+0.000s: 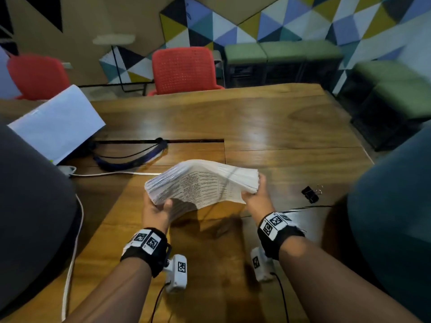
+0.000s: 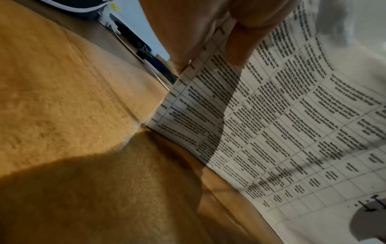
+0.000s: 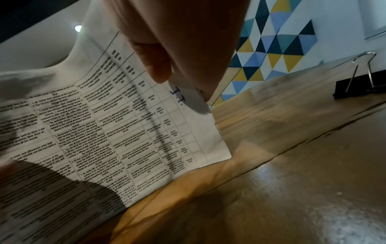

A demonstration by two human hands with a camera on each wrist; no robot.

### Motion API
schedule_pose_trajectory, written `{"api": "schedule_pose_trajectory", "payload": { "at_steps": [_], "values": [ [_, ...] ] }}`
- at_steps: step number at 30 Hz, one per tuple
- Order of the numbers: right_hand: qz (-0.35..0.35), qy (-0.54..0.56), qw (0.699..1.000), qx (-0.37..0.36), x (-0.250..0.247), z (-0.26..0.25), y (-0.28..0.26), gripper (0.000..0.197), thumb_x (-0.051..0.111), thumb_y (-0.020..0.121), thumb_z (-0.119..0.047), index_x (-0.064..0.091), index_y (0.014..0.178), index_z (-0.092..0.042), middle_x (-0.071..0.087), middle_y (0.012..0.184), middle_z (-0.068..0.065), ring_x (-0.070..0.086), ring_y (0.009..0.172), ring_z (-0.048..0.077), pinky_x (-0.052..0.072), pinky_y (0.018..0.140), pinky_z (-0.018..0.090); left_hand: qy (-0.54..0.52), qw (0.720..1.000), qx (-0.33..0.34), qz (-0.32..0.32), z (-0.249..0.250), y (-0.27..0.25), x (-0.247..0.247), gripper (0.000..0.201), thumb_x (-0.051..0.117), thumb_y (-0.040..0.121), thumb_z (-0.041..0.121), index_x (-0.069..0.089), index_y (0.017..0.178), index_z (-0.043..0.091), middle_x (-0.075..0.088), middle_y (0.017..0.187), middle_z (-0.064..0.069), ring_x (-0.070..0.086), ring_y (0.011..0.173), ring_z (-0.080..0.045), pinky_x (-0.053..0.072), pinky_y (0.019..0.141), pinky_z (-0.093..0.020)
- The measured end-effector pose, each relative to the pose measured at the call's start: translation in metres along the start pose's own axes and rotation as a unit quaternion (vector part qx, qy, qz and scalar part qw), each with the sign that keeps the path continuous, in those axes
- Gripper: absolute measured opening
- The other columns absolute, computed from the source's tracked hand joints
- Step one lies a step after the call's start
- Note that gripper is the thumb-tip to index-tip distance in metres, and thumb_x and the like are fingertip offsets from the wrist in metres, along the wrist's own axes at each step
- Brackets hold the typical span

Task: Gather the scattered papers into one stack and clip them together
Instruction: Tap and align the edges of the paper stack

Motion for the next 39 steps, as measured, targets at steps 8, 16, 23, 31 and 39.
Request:
{"api": "schedule_pose_trajectory", "payload": {
  "at_steps": [8,16,23,31,39],
  "values": [
    [-0.038,-0.049,0.997,0.041,-0.001,0.007,0.008,0.041,0.062,0.088,-0.004,0.052,0.127,-0.012,0.061,0.110,0.002,0.056,0.107,0.016,0.041,0.084,0.021,0.082,0.991,-0.102,0.026,-0.021,0.017,0.004,0.032,0.055,0.094,0.006,0.055,0.127,0.003,0.062,0.119,-0.014,0.057,0.114,-0.031,0.041,0.088,-0.034],
    [-0.050,-0.296,0.935,-0.192,0.010,-0.066,0.012,0.025,0.056,0.084,-0.003,0.060,0.101,-0.022,0.059,0.079,-0.011,0.059,0.082,0.015,0.052,0.071,0.031,0.357,0.918,0.172,0.019,0.059,0.021,0.019,0.103,0.070,0.076,0.000,0.005,0.152,0.026,0.007,0.161,0.002,0.001,0.148,-0.019,-0.008,0.115,-0.039],
    [-0.047,-0.423,0.857,-0.291,0.013,-0.117,0.006,0.014,0.050,0.092,-0.042,0.051,0.103,-0.033,0.048,0.069,-0.017,0.051,0.064,0.003,0.043,0.072,0.026,0.075,0.989,0.124,-0.038,0.088,0.019,0.016,0.029,0.069,0.081,-0.003,0.066,0.099,0.019,0.064,0.089,0.002,0.058,0.084,-0.016,0.047,0.072,-0.028],
    [-0.066,0.053,0.992,-0.091,0.010,-0.100,0.006,0.034,0.062,0.090,-0.017,0.050,0.115,-0.037,0.065,0.109,-0.004,0.063,0.103,0.015,0.052,0.093,0.047,-0.101,0.994,0.002,-0.052,0.072,0.020,0.012,0.028,0.062,0.087,-0.003,0.064,0.095,0.024,0.070,0.098,0.003,0.067,0.095,-0.016,0.052,0.086,-0.040],
    [-0.058,0.057,0.989,-0.126,0.021,-0.082,-0.006,0.052,0.066,0.082,-0.012,0.040,0.109,-0.048,0.058,0.116,0.007,0.061,0.107,0.024,0.056,0.084,0.049,-0.142,0.988,0.031,-0.054,0.057,0.021,0.011,0.053,0.068,0.080,-0.005,0.051,0.122,0.024,0.063,0.113,-0.004,0.060,0.103,-0.016,0.052,0.081,-0.036]
  ]
}}
Point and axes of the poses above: each hand's wrist, its own y-axis towards the middle knuckle, its own x-axis out of the palm, z = x × y, the point moved 4 cm from there along y, towards the middle knuckle
